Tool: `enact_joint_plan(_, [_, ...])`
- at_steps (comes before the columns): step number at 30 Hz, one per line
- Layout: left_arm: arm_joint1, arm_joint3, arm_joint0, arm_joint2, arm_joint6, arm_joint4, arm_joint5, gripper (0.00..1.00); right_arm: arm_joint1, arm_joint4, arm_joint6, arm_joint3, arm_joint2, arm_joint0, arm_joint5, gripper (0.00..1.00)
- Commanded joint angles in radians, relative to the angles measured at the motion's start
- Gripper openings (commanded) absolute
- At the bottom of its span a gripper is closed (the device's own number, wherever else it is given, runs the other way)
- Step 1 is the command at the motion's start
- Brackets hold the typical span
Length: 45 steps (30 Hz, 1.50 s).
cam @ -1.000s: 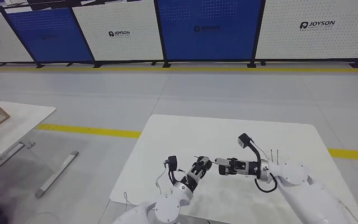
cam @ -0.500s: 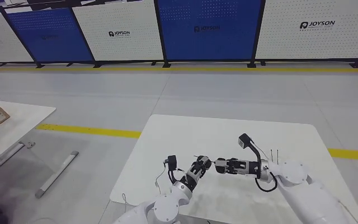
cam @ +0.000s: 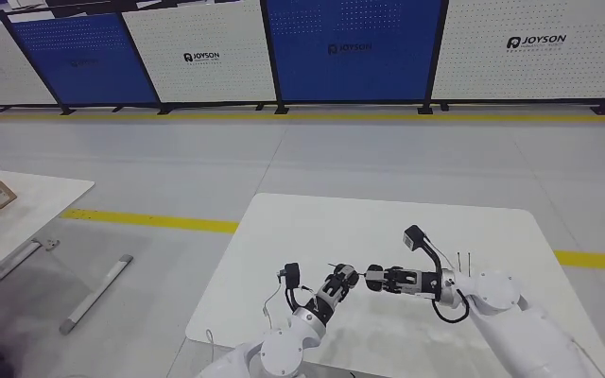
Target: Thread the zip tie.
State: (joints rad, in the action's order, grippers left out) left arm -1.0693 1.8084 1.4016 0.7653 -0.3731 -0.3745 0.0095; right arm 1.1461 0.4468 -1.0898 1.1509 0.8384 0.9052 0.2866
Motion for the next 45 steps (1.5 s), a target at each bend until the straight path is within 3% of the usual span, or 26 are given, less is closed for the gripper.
enact_joint_plan(1, [-0.003,0.000,0.004,0.005,-0.002,0.008,0.004,0.00,0.001,-0.003,-0.002,0.000,0.002,0.001,-0.002,0.00])
enact_joint_plan(2, [-0.004,0.001,0.006,0.007,-0.006,0.014,0.007,0.00,0.001,-0.006,-0.004,0.001,0.002,0.000,-0.003,0.00])
enact_joint_plan(4, [-0.004,0.001,0.006,0.007,-0.006,0.014,0.007,1.00,0.002,-0.014,-0.006,0.003,0.001,0.000,-0.007,0.00])
enact_joint_plan(23, [-0.004,-0.002,0.006,0.006,0.001,0.020,0.006,1.00,0.003,-0.020,-0.006,0.005,0.003,0.000,-0.011,0.00])
enact_joint_plan(30, [0.004,-0.030,0.012,0.062,0.137,0.048,-0.043,1.00,-0.001,0.002,-0.035,0.025,0.019,0.023,-0.007,0.00])
enact_joint_plan(31, [0.010,-0.033,0.015,0.081,0.174,0.061,-0.060,1.00,-0.003,0.007,-0.045,0.022,0.026,0.025,-0.007,0.00])
enact_joint_plan(35, [0.031,-0.038,0.037,0.137,0.338,0.096,-0.065,1.00,-0.005,0.000,-0.052,0.021,0.036,0.027,-0.024,0.00])
enact_joint_plan(37, [0.041,-0.042,0.044,0.168,0.398,0.101,-0.045,1.00,-0.004,-0.002,-0.059,0.020,0.036,0.024,-0.042,0.00])
enact_joint_plan(45, [0.043,-0.041,0.045,0.178,0.406,0.103,-0.037,1.00,-0.004,-0.003,-0.059,0.020,0.036,0.023,-0.045,0.00])
